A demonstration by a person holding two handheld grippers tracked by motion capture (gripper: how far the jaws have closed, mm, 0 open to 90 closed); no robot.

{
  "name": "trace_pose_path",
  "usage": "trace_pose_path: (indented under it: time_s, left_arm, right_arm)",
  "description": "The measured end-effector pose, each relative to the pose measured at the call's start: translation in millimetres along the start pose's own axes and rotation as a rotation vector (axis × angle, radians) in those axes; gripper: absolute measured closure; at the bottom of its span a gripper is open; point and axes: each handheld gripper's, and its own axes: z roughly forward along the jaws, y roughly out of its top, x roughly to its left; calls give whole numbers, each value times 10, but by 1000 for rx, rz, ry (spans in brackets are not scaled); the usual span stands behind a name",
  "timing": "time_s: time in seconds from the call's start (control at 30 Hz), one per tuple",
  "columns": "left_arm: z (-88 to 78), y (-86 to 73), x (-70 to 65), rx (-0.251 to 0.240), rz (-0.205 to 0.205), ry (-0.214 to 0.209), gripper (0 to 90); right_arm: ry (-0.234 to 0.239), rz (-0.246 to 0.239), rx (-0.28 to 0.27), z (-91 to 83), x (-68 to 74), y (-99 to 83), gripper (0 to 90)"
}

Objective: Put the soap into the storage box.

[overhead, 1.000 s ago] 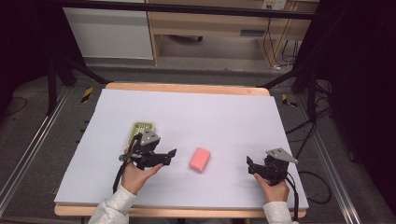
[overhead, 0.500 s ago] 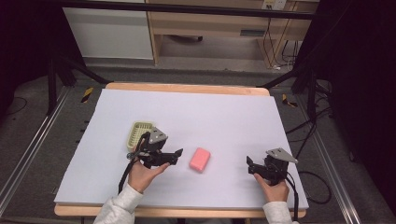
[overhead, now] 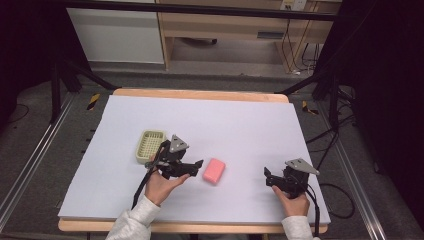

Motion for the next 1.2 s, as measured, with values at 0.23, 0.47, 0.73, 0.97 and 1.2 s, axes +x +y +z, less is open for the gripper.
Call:
trace_pose_path:
  time_s: [0.23, 0.47, 0.73, 0.97, 1.2]
  left_arm:
    - [58, 38, -64, 10, 16, -5, 250]
    - [127, 55, -105, 25, 19, -8, 245]
    - [221, 73, -177, 47, 33, -18, 243]
    - [298, 78, -234, 66, 42, -27, 240]
    - [374, 72, -257, 84, 43, -27, 237]
  right_arm:
    - [3, 0, 3, 1, 3, 1, 66]
    - [3, -4, 5, 4, 4, 0, 66]
    - [6, -3, 4, 1, 3, 3, 67]
    - [10, -5, 3, 2, 6, 5, 68]
    - [11, -5, 5, 6, 8, 5, 68]
